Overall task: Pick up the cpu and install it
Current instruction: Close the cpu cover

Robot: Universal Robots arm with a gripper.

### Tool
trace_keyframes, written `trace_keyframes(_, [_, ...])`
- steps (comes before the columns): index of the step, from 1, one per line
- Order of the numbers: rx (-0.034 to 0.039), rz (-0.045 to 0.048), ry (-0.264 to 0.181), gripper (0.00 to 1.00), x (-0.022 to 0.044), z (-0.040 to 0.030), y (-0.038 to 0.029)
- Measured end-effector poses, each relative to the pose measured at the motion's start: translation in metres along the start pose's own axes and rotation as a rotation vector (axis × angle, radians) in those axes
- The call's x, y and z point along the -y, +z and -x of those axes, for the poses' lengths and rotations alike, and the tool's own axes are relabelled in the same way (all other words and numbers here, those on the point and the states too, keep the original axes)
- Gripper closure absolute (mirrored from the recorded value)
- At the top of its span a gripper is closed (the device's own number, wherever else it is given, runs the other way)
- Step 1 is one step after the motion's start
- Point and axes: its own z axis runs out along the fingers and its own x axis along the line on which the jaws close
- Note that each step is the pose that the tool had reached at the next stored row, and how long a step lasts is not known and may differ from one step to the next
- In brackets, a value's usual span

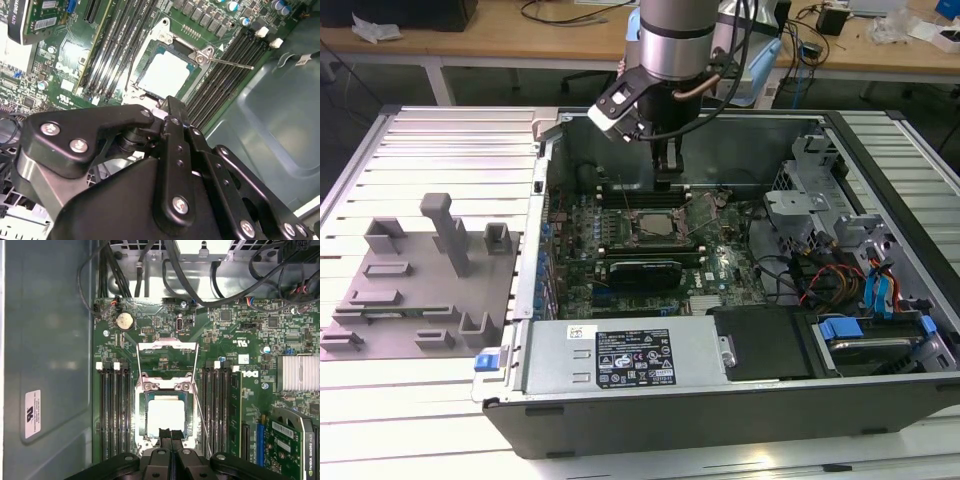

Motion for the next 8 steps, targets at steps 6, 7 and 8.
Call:
trace_keyframes(6, [0.0000, 0.0000, 0.000, 0.89, 0.0001, 0.0000, 0.0014])
trace_keyframes(7, [0.0000, -0.0001, 0.000, 0.89, 0.0000, 0.0000, 0.0014])
trace_keyframes(8, [0.0000, -0.0001, 0.000, 0.89, 0.0000, 0.0000, 0.0015])
